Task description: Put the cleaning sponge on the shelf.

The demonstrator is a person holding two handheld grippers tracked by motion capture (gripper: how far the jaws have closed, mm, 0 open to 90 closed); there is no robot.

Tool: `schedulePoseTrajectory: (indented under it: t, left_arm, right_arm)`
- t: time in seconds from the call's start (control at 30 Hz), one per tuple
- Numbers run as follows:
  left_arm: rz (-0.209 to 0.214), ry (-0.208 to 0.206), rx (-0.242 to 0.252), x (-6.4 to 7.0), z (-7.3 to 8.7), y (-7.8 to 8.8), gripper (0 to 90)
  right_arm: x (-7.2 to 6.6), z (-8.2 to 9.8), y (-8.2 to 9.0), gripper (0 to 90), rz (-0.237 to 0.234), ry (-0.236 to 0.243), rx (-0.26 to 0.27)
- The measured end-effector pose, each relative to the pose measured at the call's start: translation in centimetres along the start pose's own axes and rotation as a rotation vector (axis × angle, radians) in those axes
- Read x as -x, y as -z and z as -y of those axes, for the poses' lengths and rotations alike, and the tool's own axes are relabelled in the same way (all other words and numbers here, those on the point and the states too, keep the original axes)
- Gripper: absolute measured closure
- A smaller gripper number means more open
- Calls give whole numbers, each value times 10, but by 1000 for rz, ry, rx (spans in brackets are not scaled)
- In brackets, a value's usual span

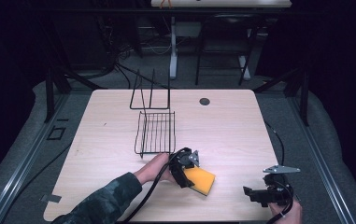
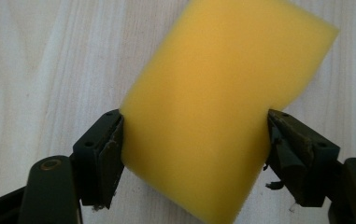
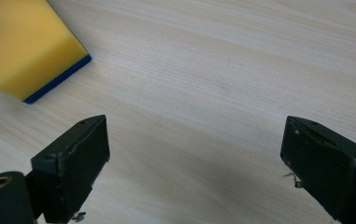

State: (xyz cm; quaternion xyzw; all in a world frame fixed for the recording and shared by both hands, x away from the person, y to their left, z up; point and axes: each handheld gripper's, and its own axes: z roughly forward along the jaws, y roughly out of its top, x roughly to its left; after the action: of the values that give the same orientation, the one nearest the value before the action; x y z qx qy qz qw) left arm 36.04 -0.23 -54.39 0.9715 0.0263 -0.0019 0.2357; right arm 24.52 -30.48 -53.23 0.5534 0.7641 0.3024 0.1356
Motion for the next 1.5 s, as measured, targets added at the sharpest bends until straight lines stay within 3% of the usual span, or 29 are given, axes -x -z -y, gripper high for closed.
schedulePoseTrajectory:
  t: [0.37,1.5]
  left_arm:
    - [5,-1,16,2,0,2,285]
    - [-124,57,107,15,8,61,285]
  right_arm:
    - [0,0,0,77,-1,-6,5]
    - [0,0,-1,84,5,1,-6]
